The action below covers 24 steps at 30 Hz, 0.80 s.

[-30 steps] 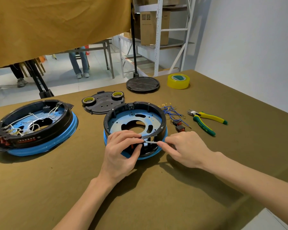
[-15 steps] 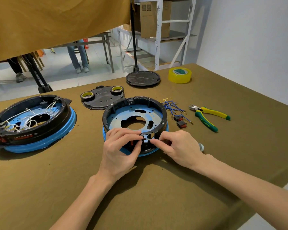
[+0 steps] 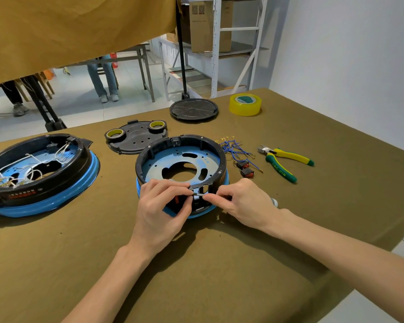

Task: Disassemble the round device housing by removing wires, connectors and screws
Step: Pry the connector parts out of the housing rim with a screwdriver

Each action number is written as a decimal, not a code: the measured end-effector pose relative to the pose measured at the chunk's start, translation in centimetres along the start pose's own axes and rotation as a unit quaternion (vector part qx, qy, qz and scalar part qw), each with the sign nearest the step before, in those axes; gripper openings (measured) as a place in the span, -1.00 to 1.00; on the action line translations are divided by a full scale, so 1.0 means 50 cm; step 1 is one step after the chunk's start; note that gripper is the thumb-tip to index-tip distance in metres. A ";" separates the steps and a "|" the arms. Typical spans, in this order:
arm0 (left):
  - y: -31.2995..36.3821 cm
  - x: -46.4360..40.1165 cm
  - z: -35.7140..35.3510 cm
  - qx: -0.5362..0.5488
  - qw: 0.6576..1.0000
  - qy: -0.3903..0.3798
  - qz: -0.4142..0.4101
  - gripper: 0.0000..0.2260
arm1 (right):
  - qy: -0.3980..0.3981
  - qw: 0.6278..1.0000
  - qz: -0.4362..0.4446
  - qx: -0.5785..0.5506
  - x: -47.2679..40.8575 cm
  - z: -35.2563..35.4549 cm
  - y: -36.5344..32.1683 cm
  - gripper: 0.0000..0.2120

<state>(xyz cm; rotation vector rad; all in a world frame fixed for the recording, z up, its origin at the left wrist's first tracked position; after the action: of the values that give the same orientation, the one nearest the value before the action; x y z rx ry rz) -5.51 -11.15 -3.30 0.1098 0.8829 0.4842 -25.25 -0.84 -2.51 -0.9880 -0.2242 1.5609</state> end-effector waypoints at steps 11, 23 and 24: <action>0.005 0.003 0.000 -0.010 1.000 0.009 0.004 -0.83 | -0.006 0.999 0.025 0.022 0.001 0.000 -0.004 -0.60; 0.010 0.001 0.004 -0.019 1.000 0.001 0.003 -0.84 | -0.005 0.997 0.030 0.075 0.007 -0.005 0.007 -0.55; 0.009 0.001 0.006 -0.013 1.000 -0.004 0.007 -0.83 | -0.007 0.996 0.029 0.080 0.007 -0.006 0.005 -0.53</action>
<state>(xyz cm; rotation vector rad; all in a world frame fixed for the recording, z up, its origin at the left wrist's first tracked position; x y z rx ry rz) -5.41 -10.69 -3.03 0.0930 0.8689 0.5081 -25.21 -0.71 -3.00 -0.8658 -0.0789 1.6117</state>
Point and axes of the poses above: each hand's wrist, its own x-axis away from the middle knuckle, its own z-axis out of the back of the hand, y = z × x, the point moved 2 cm from there along -x, towards the middle knuckle, and after that the axes turned 15 degrees about -x, right-handed, at the moved point
